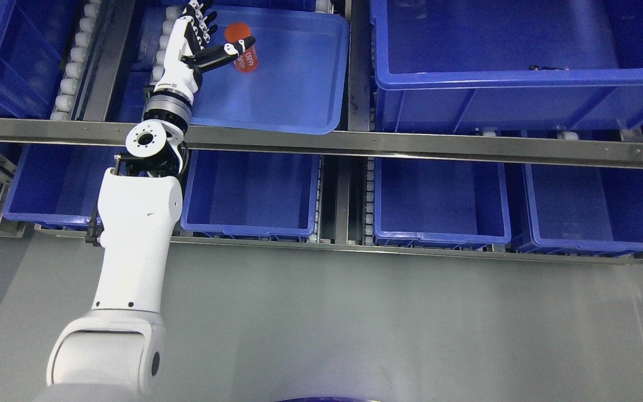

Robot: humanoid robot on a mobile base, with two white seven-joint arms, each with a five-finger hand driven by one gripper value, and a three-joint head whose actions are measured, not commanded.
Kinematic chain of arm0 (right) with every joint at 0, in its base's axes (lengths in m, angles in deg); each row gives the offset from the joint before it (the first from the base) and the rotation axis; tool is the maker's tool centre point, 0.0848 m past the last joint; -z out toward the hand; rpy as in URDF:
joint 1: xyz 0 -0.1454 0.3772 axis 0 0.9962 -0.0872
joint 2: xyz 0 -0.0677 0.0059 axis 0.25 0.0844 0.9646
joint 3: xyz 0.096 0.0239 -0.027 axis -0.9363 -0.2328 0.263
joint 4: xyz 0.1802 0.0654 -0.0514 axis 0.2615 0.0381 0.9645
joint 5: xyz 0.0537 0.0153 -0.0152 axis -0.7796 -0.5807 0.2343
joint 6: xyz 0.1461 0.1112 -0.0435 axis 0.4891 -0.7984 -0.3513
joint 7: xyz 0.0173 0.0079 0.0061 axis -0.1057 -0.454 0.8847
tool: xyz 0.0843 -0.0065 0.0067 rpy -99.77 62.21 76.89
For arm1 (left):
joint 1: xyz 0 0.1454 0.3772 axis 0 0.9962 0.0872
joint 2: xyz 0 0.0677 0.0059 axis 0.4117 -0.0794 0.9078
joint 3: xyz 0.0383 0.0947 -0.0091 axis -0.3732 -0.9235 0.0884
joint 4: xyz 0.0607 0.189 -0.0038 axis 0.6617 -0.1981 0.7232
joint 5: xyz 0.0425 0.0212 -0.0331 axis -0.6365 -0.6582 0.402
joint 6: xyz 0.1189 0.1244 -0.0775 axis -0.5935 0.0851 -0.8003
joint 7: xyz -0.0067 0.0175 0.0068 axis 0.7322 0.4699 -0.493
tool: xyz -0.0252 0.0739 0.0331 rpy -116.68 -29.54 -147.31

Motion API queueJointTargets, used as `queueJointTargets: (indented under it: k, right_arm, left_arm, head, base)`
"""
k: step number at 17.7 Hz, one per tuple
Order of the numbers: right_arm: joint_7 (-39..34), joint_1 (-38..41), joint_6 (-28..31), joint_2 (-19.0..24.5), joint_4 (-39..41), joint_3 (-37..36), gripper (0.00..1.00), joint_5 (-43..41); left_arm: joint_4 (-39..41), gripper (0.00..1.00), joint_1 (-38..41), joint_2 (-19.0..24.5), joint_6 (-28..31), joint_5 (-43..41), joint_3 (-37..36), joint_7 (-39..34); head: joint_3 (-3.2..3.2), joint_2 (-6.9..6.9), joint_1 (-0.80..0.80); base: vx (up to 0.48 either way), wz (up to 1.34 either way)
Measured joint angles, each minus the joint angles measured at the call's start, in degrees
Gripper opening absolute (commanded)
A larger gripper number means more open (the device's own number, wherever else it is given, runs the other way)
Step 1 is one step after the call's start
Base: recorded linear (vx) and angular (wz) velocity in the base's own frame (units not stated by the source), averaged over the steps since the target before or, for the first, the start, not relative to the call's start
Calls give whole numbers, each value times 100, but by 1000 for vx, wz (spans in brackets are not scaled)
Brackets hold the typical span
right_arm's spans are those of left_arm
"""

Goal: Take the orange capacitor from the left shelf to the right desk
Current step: 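Close the left hand around the orange container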

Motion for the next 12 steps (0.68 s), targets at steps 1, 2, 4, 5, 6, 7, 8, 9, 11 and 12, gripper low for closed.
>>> queueJointTargets:
  k: [1,2,4,5,6,7,8,9,11,12]
  right_arm:
    - [-6,0,0,0,0,0,100,0]
    - [-6,0,0,0,0,0,100,0]
    - [-8,0,-4,0,0,0,100,0]
    - [-8,0,-6,0,0,0,100,0]
    - [-9,0,-6,0,0,0,100,0]
    - [-9,0,-7,0,0,0,100,0]
    - [-9,0,-7,0,0,0,100,0]
    - [-11,0,-7,0,0,0,100,0]
    - [-13,0,-7,0,0,0,100,0]
    - [-12,0,-8,0,0,0,100,0]
  left_arm:
    - [-36,100,0,0,0,-48,-46,1]
    - [-76,100,0,-1,3,-119,-86,1]
    - [-156,100,-11,-2,12,-215,-143,1]
    - [-210,100,-22,-2,3,-255,-173,1]
    - [-258,100,-34,-2,-6,-284,-194,1]
    - [-338,100,-68,-3,-40,-318,-222,1]
    - [-404,100,-104,-3,-57,-337,-238,1]
    - [-473,99,-153,-4,-68,-352,-255,1]
    - [-675,98,-283,-5,-72,-377,-286,1]
    - [-771,97,-344,-5,-72,-385,-296,2]
  head:
    - [0,0,0]
    - [0,0,0]
    - [0,0,0]
    - [0,0,0]
    - [0,0,0]
    - [0,0,0]
    - [0,0,0]
    - [0,0,0]
    - [0,0,0]
    - [0,0,0]
  base:
    - [0,0]
    - [0,0]
    - [0,0]
    - [0,0]
    - [0,0]
    - [0,0]
    - [0,0]
    - [0,0]
    - [0,0]
    - [0,0]
